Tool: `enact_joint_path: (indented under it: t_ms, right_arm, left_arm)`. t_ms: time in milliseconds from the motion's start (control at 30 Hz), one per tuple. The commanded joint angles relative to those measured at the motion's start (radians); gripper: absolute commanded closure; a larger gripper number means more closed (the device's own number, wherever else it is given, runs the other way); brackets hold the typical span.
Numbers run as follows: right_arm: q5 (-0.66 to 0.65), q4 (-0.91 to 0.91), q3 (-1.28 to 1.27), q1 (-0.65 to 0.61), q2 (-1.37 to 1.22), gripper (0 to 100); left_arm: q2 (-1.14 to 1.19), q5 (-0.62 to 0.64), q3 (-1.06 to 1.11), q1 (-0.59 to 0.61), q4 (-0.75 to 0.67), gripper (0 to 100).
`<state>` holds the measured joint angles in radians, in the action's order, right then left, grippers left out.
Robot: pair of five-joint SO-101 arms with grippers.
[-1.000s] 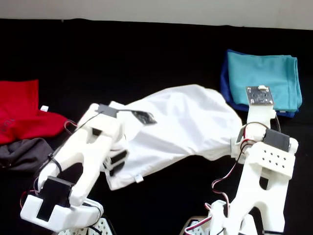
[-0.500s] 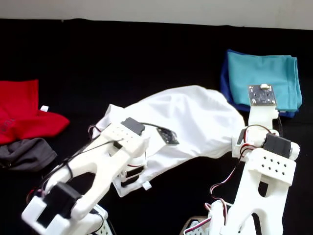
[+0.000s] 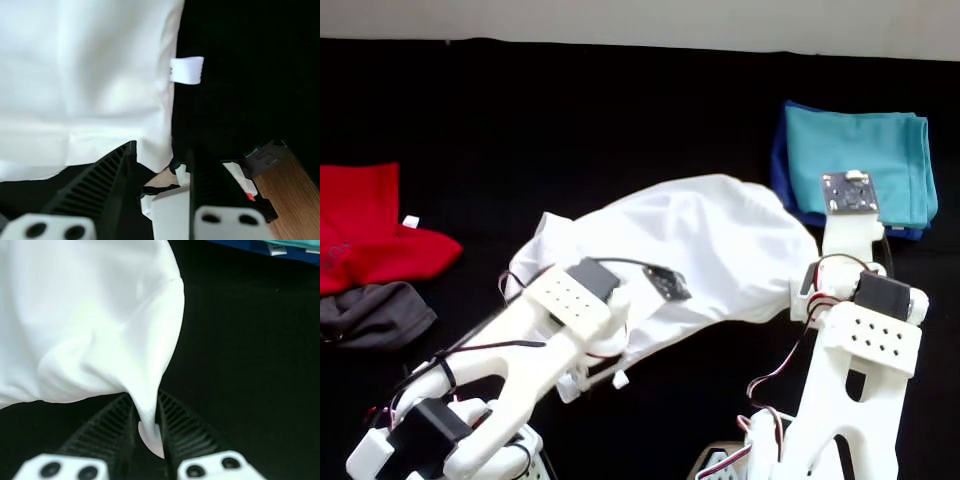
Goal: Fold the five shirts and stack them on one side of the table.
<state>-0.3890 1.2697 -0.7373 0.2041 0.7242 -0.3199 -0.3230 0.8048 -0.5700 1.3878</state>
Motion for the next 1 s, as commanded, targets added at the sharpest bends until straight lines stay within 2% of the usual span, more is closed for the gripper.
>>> enact_joint_path:
  t_ms: [0,100,267,433,567,700,833,967]
  right_arm:
    - [-0.002,0.001,0.038,-0.038,-0.001,99.2]
    - [0.000,0.001,0.038,-0.051,-0.001,99.2]
    - [0.000,0.007,0.042,-0.050,-0.001,99.2]
    - [0.000,0.008,0.041,-0.050,0.001,99.2]
    - [0.000,0.008,0.035,-0.050,0.007,99.2]
    - [0.000,0.008,0.033,-0.045,0.002,99.2]
    - [0.002,0.005,0.033,-0.048,0.001,99.2]
    - [0.003,0.001,0.042,-0.048,0.001,99.2]
  left_arm:
    - [-0.031,0.023,0.036,-0.065,-0.020,80]
    - [-0.030,0.023,0.065,-0.081,-0.044,80]
    - [-0.028,0.018,0.182,-0.027,-0.224,80]
    - [-0.028,0.017,0.255,0.001,-0.342,80]
    - [-0.036,-0.014,0.254,0.001,-0.347,83]
    - [-0.036,-0.097,0.252,0.004,-0.344,100]
    - [-0.036,-0.098,0.228,0.007,-0.281,99]
    - [-0.038,-0.100,0.097,0.064,-0.157,99]
